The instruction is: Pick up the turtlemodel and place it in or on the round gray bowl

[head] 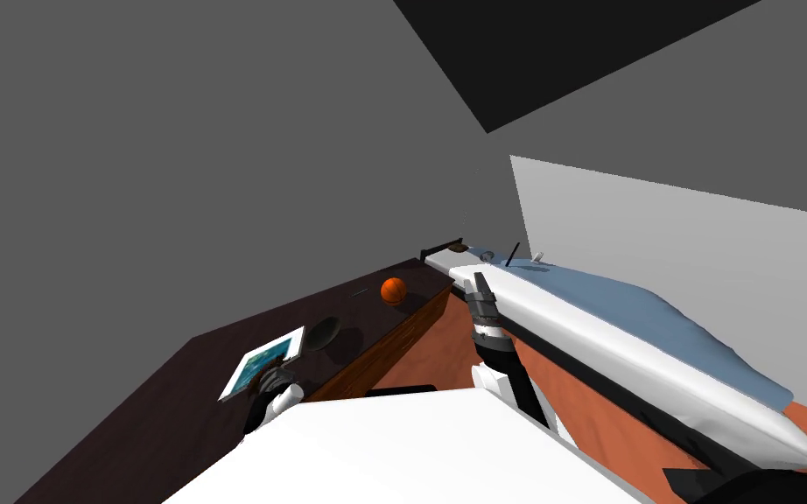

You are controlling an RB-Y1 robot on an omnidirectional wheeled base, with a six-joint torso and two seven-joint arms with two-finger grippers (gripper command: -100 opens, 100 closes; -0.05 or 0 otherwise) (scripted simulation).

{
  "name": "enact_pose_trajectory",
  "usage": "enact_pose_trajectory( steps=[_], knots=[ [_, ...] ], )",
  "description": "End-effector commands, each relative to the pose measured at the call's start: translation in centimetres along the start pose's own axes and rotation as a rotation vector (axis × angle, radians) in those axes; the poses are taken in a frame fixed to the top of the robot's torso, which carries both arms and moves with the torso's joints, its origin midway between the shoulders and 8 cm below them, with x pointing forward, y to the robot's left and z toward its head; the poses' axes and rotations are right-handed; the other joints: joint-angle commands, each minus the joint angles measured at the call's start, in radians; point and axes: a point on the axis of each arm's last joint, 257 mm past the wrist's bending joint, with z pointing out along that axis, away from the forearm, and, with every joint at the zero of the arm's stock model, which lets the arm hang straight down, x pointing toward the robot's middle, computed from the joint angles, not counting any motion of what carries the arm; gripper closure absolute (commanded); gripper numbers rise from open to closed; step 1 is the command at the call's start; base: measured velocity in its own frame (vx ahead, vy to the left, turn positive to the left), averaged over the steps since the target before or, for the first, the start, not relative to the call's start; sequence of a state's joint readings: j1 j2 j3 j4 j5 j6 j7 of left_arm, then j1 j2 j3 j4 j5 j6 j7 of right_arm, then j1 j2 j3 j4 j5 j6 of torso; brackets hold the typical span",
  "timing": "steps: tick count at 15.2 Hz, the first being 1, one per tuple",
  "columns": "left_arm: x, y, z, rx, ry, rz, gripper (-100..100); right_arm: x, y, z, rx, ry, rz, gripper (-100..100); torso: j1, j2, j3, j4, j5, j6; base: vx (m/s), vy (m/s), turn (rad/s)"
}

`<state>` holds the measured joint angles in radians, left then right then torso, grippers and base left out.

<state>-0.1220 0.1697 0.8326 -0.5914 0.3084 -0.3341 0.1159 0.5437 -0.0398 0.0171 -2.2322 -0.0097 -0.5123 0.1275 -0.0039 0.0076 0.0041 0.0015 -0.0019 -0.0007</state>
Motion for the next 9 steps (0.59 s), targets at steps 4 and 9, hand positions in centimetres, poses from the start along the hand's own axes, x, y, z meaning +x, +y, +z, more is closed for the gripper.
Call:
enact_pose_trajectory(
  steps=[4, 9],
  knots=[
    [0.4, -3.6, 1.2, 0.056, 0.013, -0.029, -100, 0.0, 0.0, 0.0, 0.000, 0.000, 0.000, 0, -0.002, 0.003, 0.002, 0.001, -0.001, 0.000, -0.143, -0.090, -0.003],
    [-0.6, -4.1, 1.8, 0.033, -0.001, -0.015, -100, 0.0, 0.0, 0.0, 0.000, 0.000, 0.000, 0, 0.001, 0.001, 0.001, 0.000, 0.000, 0.000, -0.097, -0.033, -0.040]
  ],
)
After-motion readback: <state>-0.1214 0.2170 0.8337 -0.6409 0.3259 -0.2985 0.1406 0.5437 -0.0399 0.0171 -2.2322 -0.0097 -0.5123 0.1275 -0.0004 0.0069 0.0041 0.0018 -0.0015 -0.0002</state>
